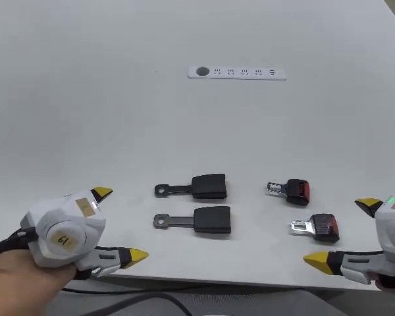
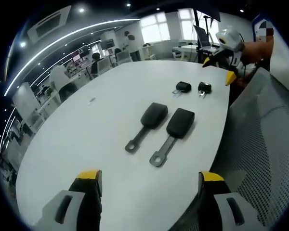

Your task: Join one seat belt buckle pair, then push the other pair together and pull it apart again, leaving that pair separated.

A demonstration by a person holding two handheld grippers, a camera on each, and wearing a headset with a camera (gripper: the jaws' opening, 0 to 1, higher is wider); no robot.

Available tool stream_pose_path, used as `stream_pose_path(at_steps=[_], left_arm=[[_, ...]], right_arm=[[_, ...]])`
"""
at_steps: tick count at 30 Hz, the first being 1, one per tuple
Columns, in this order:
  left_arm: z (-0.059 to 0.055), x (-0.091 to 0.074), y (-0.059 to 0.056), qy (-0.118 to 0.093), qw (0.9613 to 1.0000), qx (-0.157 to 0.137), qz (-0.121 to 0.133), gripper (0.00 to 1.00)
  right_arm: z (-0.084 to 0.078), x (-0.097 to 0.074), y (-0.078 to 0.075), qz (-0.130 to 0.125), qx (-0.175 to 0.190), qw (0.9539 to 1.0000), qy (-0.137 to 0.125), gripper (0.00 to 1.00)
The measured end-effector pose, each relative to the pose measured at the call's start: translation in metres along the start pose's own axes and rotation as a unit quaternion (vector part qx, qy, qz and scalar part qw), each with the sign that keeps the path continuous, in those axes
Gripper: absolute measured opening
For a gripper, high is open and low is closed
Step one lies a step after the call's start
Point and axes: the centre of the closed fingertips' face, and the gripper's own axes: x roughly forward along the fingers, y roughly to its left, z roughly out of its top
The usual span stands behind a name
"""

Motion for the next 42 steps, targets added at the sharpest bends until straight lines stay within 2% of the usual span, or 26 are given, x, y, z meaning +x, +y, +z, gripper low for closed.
stream_pose_path(at_steps=[17,24,35,42], left_arm=[[0.002,-0.001,-0.002,0.001,1.0000,0.006,-0.001,0.83],[-0.001,-0.002,-0.005,0.012,0.9992,0.036,-0.008,0.82],[-0.003,-0.006,-0.004,0.019,0.9993,0.026,-0.018,0.81],[-0.001,-0.010,-0.001,0.036,0.9988,0.026,-0.021,0.81]], right_arm=[[-0.004,-0.003,0.003,0.007,-0.009,0.9999,0.011,0.84],[-0.002,-0.005,0.003,0.007,-0.014,0.9998,0.010,0.82],[0.001,-0.009,0.000,0.013,-0.026,0.9995,0.008,0.79],[0.001,-0.012,0.000,0.016,-0.039,0.9991,0.009,0.77]])
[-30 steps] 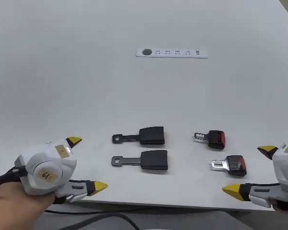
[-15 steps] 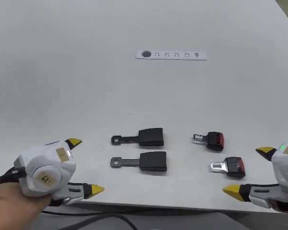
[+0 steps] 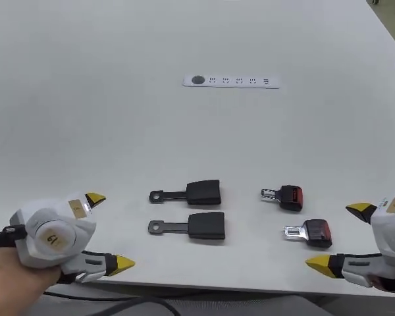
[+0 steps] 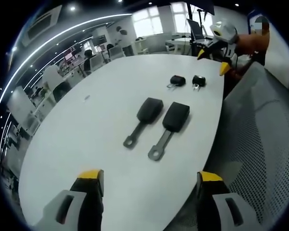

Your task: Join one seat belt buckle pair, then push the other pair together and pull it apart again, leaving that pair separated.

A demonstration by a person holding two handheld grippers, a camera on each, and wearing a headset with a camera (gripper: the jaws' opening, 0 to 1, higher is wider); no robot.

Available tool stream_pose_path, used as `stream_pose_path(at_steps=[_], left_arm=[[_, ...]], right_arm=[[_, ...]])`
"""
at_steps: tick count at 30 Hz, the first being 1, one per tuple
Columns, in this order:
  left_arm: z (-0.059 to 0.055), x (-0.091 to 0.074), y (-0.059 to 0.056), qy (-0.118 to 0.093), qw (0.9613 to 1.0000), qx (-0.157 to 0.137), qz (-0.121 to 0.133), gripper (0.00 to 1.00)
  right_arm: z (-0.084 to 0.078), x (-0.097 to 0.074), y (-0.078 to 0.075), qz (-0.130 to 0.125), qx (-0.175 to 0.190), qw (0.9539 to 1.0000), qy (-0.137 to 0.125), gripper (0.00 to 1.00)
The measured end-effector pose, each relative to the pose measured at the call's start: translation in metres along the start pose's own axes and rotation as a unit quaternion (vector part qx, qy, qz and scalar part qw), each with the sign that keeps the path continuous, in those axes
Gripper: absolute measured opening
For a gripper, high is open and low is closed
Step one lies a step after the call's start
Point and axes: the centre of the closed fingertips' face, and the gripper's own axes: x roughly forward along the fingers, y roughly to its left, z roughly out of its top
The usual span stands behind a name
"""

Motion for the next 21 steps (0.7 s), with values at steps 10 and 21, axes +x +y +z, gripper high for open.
stream_pose_path(at_steps=[10,21], left_arm=[[0.009,0.014,-0.008,0.010,0.9994,0.019,-0.027,0.78],[0.033,0.034,-0.028,0.012,0.9946,0.078,-0.068,0.69]], right_arm=[[0.002,0.002,0.001,0.016,-0.041,0.9990,-0.002,0.68],[-0.001,0.014,-0.002,0.041,-0.068,0.9968,0.010,0.56]])
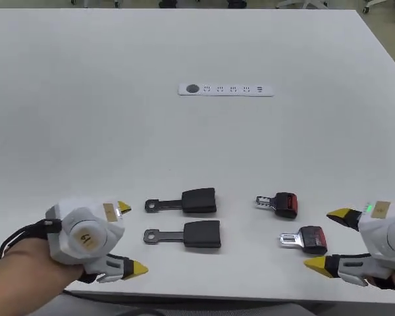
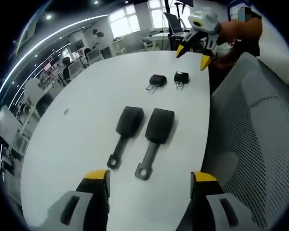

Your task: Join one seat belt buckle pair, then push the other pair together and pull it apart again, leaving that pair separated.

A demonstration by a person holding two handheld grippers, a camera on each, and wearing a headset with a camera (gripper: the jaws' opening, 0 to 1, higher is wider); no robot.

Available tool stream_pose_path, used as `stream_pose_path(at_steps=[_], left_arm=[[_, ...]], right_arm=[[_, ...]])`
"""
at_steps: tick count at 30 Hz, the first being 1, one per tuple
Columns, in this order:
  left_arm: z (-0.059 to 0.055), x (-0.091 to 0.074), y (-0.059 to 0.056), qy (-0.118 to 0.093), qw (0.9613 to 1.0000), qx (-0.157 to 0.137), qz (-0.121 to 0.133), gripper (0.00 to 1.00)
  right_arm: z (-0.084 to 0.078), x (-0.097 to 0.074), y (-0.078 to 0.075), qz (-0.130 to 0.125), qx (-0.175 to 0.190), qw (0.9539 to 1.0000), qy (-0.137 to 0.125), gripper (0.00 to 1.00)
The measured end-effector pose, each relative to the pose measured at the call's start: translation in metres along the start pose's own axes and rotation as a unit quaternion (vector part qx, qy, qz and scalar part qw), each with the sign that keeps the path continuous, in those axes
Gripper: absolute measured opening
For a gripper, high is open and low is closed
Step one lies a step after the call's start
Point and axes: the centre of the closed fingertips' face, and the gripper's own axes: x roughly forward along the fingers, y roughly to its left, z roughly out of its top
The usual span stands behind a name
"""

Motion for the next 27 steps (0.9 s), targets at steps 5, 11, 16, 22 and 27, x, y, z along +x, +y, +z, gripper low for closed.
stream_pose_path(at_steps=[5,11,16,22,27], left_arm=[[0.010,0.013,-0.001,-0.002,0.9998,0.011,-0.018,0.62],[0.021,0.031,-0.002,-0.007,0.9992,0.020,-0.033,0.56],[0.035,0.044,-0.007,-0.020,0.9977,0.036,-0.054,0.46],[0.040,0.061,-0.009,-0.015,0.9961,0.050,-0.071,0.45],[0.046,0.068,-0.013,-0.008,0.9943,0.062,-0.086,0.45]], right_arm=[[-0.001,0.006,-0.004,0.009,-0.011,0.9999,0.005,0.54],[-0.008,0.018,-0.005,0.025,-0.040,0.9987,0.021,0.51],[-0.016,0.029,-0.004,0.041,-0.055,0.9970,0.034,0.51],[-0.023,0.035,-0.005,0.054,-0.072,0.9948,0.048,0.49],[-0.024,0.037,-0.010,0.059,-0.082,0.9933,0.055,0.47]])
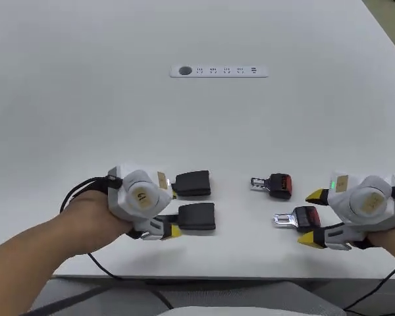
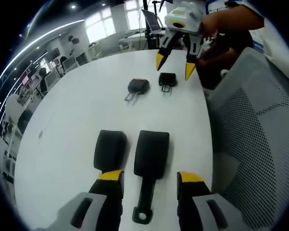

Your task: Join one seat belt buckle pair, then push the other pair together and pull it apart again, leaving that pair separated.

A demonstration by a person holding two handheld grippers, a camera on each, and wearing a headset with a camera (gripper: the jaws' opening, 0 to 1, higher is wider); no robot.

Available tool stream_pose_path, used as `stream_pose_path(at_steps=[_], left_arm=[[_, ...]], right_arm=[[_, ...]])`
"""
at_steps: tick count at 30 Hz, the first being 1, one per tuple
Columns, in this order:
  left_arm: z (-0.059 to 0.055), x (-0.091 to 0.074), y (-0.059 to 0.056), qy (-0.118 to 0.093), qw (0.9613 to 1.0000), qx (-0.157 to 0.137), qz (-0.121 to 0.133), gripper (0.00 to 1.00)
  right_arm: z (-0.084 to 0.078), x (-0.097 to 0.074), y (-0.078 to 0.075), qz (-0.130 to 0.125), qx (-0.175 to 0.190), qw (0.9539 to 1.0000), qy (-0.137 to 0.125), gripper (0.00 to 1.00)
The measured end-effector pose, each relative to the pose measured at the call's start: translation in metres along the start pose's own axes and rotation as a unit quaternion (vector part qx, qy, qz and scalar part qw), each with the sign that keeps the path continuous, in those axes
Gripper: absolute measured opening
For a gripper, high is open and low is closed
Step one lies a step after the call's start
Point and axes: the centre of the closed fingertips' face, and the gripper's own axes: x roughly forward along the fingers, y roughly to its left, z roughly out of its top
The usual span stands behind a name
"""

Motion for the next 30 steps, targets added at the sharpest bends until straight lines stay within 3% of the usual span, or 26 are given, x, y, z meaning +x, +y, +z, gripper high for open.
stream_pose_path(at_steps=[10,13,21,24,30], left_arm=[[0.000,0.014,0.009,0.011,0.9997,0.018,-0.014,0.43],[0.000,0.015,0.006,0.017,0.9984,0.044,-0.029,0.39],[0.002,0.022,-0.001,0.029,0.9974,0.048,-0.045,0.36],[-0.001,0.024,0.000,0.040,0.9966,0.056,-0.046,0.32],[-0.006,0.030,0.000,0.045,0.9956,0.060,-0.055,0.32]], right_arm=[[-0.015,0.006,-0.011,0.012,-0.017,0.9995,0.024,0.44],[-0.020,0.009,-0.009,0.022,-0.032,0.9985,0.039,0.43],[-0.028,0.012,-0.012,0.034,-0.044,0.9967,0.058,0.42],[-0.028,0.013,-0.010,0.040,-0.049,0.9961,0.061,0.40],[-0.028,0.022,-0.010,0.049,-0.056,0.9949,0.068,0.36]])
